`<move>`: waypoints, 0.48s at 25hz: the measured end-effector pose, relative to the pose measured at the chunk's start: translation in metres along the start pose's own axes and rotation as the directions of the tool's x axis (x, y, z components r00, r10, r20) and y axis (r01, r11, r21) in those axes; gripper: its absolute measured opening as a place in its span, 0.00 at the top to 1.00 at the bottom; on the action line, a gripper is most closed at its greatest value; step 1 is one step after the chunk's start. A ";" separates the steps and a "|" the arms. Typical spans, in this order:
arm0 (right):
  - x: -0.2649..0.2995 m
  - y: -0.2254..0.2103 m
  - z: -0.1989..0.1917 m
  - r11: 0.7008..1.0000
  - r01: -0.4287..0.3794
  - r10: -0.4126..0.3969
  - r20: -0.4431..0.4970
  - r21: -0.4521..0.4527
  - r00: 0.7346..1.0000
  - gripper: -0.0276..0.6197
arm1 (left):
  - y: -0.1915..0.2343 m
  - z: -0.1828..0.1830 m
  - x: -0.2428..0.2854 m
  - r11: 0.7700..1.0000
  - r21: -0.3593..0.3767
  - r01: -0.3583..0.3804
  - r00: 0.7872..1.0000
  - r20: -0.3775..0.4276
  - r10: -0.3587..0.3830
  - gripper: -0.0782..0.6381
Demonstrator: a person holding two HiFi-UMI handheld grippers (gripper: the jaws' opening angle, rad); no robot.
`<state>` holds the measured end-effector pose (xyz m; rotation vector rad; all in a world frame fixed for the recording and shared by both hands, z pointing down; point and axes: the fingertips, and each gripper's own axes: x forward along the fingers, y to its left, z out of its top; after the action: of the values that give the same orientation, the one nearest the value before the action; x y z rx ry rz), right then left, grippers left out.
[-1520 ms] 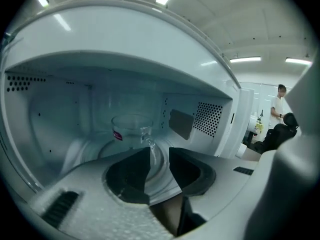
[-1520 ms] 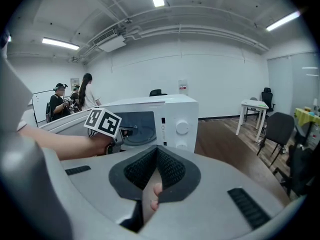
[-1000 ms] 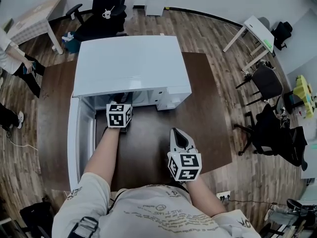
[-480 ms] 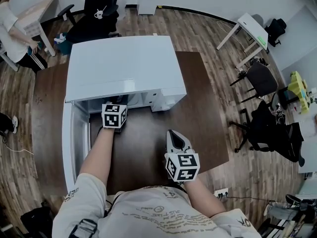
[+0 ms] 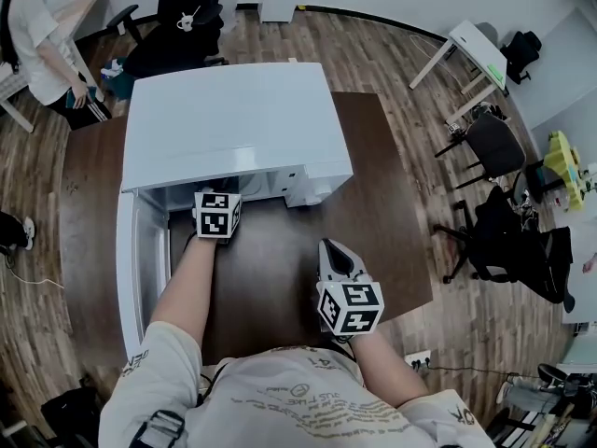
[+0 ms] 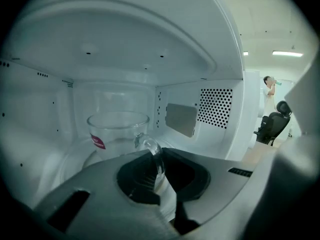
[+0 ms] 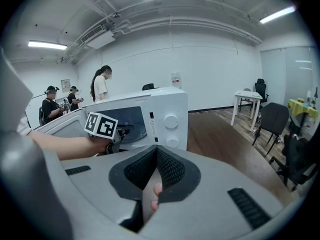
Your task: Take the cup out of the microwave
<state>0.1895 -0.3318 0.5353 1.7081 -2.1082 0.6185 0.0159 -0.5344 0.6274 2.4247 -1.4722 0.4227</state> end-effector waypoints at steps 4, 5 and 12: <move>-0.001 -0.003 0.001 1.000 0.000 0.000 0.002 0.010 1.000 0.94 | -0.002 -0.002 -0.002 0.999 0.051 -0.011 1.000 0.000 0.011 0.86; -0.001 -0.004 0.001 1.000 0.000 0.000 0.003 0.010 1.000 0.94 | -0.004 -0.002 -0.004 0.998 0.062 -0.007 1.000 0.000 0.007 0.86; -0.006 -0.006 0.001 1.000 0.006 -0.007 0.013 0.005 1.000 0.94 | -0.023 -0.003 -0.020 0.995 0.097 0.018 1.000 0.013 -0.019 0.87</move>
<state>0.1961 -0.3287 0.5318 1.7254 -2.1108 0.6128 0.0271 -0.5064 0.6206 2.5185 -1.4659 0.4847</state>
